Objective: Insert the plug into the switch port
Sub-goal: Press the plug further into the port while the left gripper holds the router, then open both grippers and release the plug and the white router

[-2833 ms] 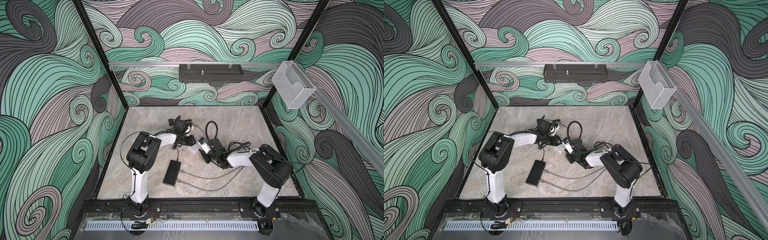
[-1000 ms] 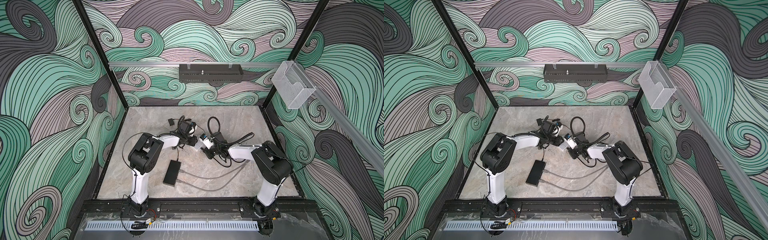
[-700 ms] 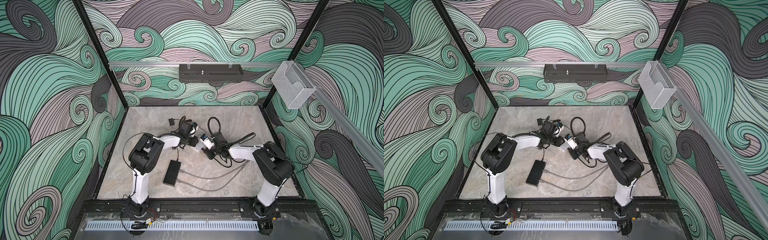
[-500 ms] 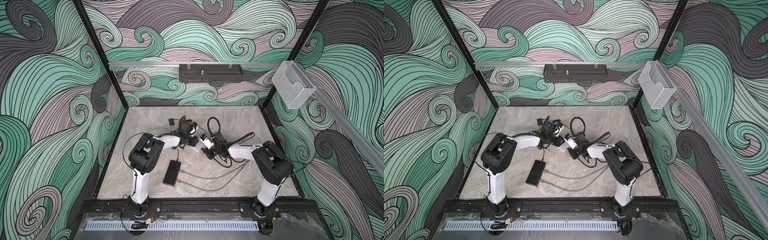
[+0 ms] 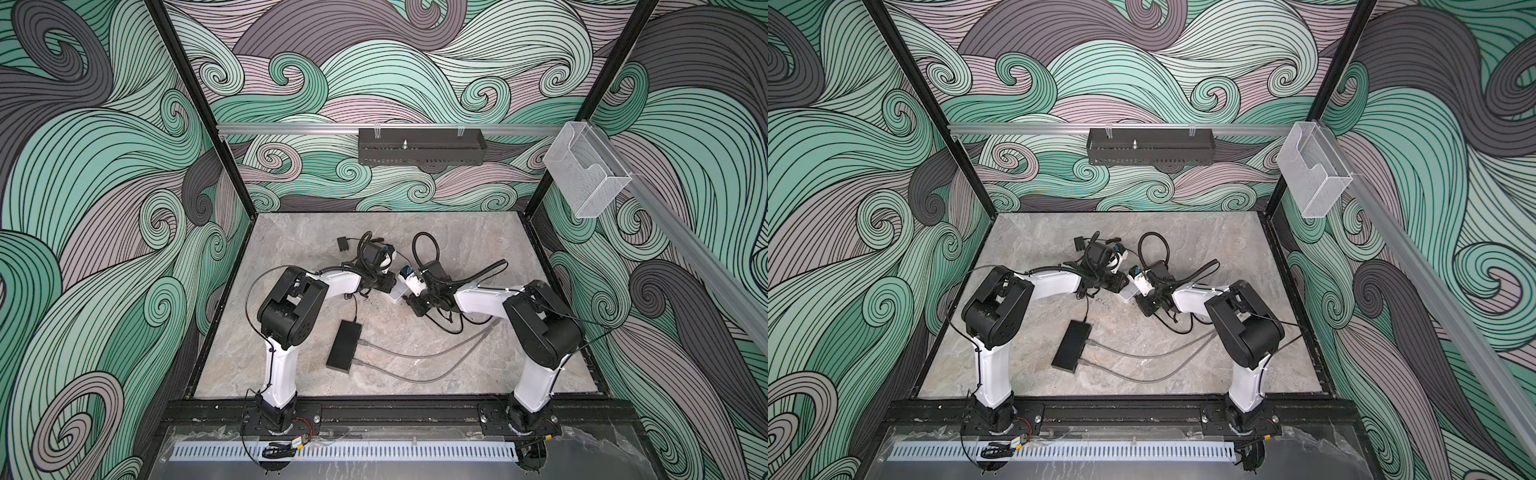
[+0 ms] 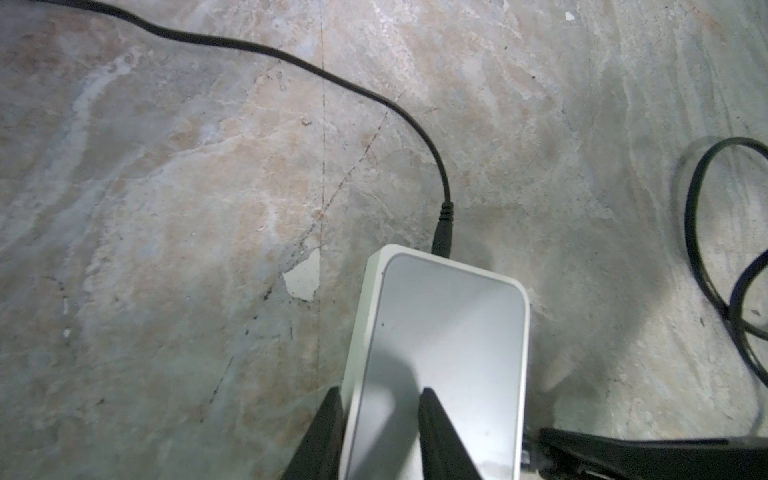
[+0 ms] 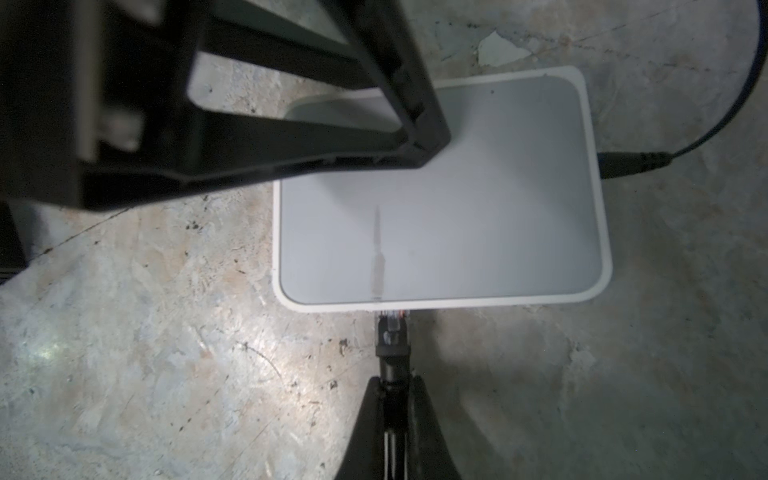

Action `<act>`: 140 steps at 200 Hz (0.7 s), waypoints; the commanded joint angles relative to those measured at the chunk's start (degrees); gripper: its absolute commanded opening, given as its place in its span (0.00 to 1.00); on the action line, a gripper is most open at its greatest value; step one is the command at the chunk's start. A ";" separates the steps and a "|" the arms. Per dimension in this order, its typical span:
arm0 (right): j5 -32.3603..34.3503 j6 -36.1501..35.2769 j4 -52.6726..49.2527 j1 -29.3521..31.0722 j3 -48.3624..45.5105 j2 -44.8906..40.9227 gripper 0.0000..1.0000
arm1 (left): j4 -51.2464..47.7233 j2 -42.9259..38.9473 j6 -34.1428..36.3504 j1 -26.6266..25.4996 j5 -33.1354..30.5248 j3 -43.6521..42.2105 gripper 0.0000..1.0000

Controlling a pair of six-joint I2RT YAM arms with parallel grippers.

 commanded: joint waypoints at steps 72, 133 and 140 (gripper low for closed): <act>-1.90 0.15 20.16 1.42 8.67 -0.88 0.00 | -13.76 5.21 -0.41 -8.50 17.52 -3.57 0.29; -2.12 2.47 17.94 1.52 8.41 1.03 0.00 | -13.60 4.51 -0.49 -8.50 17.52 -3.58 0.30; -1.69 2.21 17.49 1.51 8.28 0.42 0.00 | -13.68 4.44 -0.50 -8.51 17.52 -3.57 0.30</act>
